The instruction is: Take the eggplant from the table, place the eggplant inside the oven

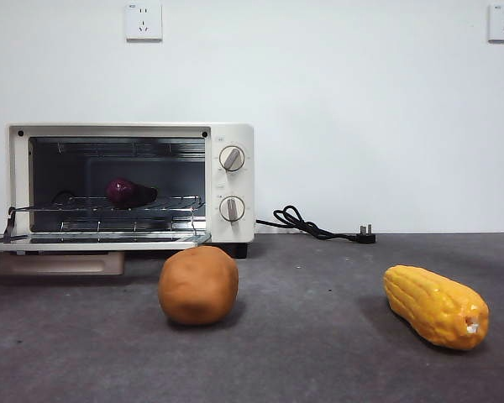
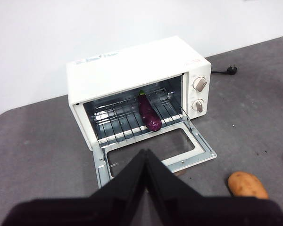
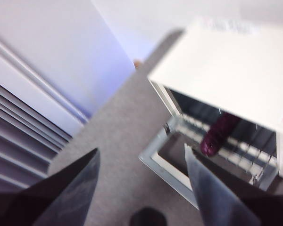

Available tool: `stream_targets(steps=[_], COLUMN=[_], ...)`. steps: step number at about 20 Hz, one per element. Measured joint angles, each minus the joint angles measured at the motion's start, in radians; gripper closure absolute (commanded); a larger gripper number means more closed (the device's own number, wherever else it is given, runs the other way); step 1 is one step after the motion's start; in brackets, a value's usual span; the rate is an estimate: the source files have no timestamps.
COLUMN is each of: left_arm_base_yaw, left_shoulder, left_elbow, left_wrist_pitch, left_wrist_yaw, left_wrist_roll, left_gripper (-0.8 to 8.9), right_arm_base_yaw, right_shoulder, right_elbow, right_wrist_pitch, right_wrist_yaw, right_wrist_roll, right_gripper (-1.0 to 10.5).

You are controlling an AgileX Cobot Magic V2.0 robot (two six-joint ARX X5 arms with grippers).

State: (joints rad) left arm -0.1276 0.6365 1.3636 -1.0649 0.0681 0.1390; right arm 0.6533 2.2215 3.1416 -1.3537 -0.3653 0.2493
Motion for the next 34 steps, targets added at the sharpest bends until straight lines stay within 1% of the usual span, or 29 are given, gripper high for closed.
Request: stream_targets(steps=[3,4,8,10,12,15,17,19,21,24,26,29,30,31,33,34], left_arm_base_yaw=[0.0,0.0,0.0,0.0,0.0,0.0,0.0,0.0,0.0,0.0,0.0,0.0,0.0,0.0,0.0,0.0], left_shoulder=[0.029,0.039,0.068,0.078,0.085,0.096,0.102,0.108,0.114,0.12,0.121,0.121,0.121,0.121,0.121,0.121], left_elbow=[0.0,0.0,0.0,0.0,0.0,0.0,0.0,0.0,0.0,0.0,0.0,0.0,0.0,0.0,0.0,0.0], left_wrist_pitch=[0.004,0.004,0.023,0.047,0.061,0.065,0.065,0.066,0.074,0.097,0.101,0.101,0.101,0.101,0.101,0.101], left_wrist_yaw=[0.021,0.024,0.04,0.04,0.04,0.04,0.04,0.04,0.04,0.04,0.04,0.043,0.048,0.054,0.067,0.067], left_wrist_roll=[0.0,0.0,0.0,0.0,0.0,0.0,0.0,0.0,0.0,0.0,0.0,0.0,0.0,0.0,0.0,0.0], left_gripper=[8.19,8.19,8.19,8.19,8.19,8.19,8.19,8.19,8.19,8.19,8.19,8.19,8.19,8.19,8.19,8.19], right_arm_base_yaw=[0.0,0.0,0.0,0.0,0.0,0.0,0.0,0.0,0.0,0.0,0.0,0.0,0.0,0.0,0.0,0.0], right_shoulder=[-0.069,-0.09,-0.164,-0.2,-0.239,-0.307,-0.355,-0.393,-0.425,-0.457,-0.472,-0.497,-0.507,-0.52,-0.544,-0.554], right_elbow=[0.002,0.002,0.002,0.002,0.002,0.002,0.002,0.002,0.002,0.002,0.002,0.0,0.0,0.0,0.0,0.0], right_wrist_pitch=[0.0,0.0,0.0,0.0,0.0,0.0,0.0,0.0,0.0,0.0,0.0,0.0,0.0,0.0,0.0,0.0], right_wrist_yaw=[0.006,0.014,0.037,0.078,0.143,0.313,0.444,0.539,0.654,0.868,1.028,1.231,1.26,1.247,1.151,1.08], right_wrist_roll=[-0.026,-0.037,-0.071,-0.09,-0.115,-0.166,-0.2,-0.224,-0.253,-0.308,-0.351,-0.409,-0.417,-0.419,-0.415,-0.408], right_gripper=[7.2,7.3,7.3,7.3,7.3,7.3,7.3,7.3,7.3,7.3,7.3,7.3,7.3,7.3,7.3,7.3])
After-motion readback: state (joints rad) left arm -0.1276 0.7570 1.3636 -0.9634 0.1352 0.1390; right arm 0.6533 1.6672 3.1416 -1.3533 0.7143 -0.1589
